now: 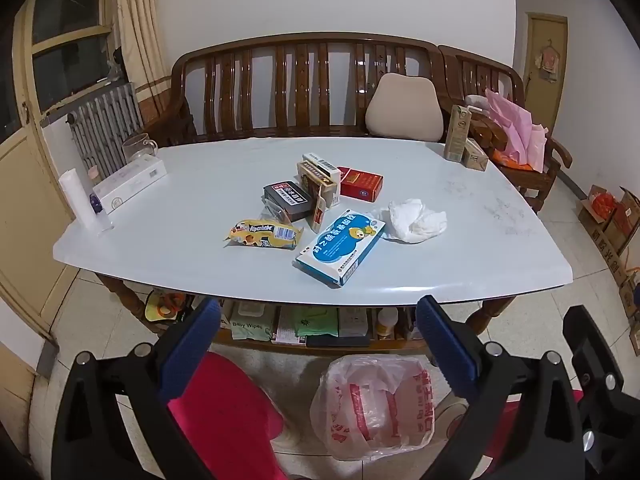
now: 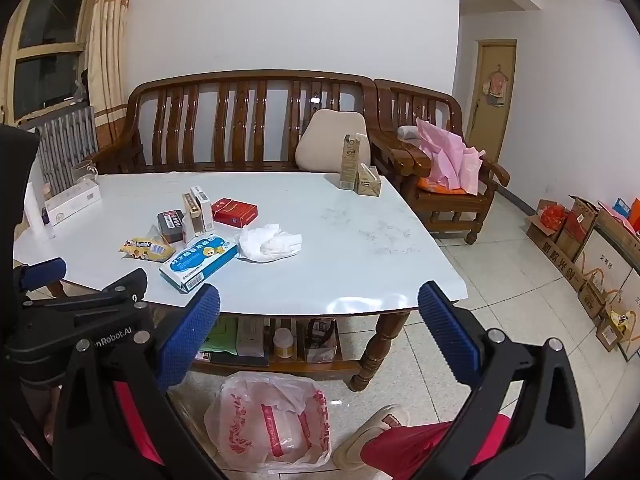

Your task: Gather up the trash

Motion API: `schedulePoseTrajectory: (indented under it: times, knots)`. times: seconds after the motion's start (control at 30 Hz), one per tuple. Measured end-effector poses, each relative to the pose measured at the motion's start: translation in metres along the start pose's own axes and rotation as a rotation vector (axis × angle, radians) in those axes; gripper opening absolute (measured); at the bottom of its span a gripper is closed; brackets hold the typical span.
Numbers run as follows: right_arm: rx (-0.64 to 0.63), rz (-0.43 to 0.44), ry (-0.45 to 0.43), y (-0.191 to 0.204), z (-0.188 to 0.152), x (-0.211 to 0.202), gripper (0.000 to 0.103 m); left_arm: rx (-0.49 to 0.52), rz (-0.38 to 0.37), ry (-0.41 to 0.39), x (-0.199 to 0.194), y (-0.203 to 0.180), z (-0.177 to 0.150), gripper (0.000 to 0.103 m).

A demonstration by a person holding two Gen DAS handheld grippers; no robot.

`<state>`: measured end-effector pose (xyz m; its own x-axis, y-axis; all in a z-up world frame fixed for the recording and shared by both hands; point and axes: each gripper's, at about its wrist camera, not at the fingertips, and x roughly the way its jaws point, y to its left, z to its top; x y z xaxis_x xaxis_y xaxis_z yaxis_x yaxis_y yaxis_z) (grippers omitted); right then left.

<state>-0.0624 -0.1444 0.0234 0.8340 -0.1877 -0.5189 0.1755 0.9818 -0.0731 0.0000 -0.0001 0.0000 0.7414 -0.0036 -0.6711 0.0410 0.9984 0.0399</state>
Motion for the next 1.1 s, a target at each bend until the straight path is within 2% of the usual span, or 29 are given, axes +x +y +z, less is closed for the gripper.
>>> schedulePoseTrajectory:
  times: [1.1]
  knots:
    - [0.007, 0.009, -0.003, 0.003, 0.002, -0.006, 0.097, -0.016, 0.006, -0.021, -0.013, 0.005, 0.005, 0.096]
